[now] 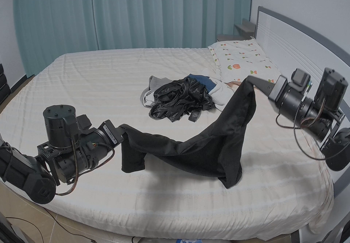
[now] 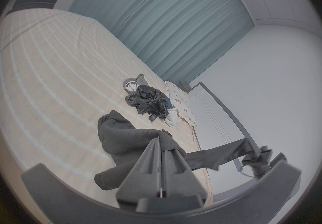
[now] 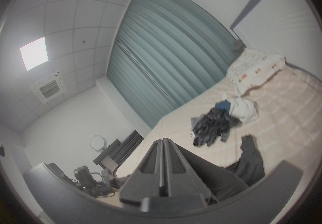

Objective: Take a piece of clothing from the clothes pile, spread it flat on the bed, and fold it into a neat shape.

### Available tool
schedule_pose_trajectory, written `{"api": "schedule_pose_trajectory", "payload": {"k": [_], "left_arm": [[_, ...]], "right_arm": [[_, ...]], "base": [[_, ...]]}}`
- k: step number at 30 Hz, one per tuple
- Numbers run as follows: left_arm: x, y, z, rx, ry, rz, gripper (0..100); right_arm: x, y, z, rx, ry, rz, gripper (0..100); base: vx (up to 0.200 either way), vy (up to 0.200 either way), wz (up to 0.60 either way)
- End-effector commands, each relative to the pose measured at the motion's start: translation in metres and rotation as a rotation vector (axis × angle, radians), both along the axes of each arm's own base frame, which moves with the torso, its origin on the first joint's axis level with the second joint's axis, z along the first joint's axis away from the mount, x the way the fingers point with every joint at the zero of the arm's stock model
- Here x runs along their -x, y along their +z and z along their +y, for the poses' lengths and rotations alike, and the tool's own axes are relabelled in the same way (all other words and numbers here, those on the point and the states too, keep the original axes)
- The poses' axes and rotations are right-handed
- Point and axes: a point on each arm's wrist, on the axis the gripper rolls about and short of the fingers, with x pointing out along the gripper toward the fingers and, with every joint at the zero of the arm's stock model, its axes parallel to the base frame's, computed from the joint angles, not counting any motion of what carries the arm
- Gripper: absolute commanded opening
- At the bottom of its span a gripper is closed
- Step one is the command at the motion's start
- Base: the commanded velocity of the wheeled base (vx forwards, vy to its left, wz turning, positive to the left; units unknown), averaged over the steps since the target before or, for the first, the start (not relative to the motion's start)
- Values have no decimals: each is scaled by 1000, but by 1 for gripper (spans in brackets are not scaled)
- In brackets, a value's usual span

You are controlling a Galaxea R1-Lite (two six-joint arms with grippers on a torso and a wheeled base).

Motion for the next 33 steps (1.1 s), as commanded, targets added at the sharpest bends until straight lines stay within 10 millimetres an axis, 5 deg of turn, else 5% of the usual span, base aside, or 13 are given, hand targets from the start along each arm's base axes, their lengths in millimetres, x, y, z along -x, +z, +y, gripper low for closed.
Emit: {"api": "schedule_pose_trajectory", "payload": {"k": [1,33], "left_arm": [[2,-20,-19,-3,-50,78,0],[4,-24,-17,3,-42,69,0]], "right_arm": [[-10,-76,28,39,15,158,0],[-2,-70,21,17,-60,131,0]], "base": [[0,0,0],[-38,0,0]]}}
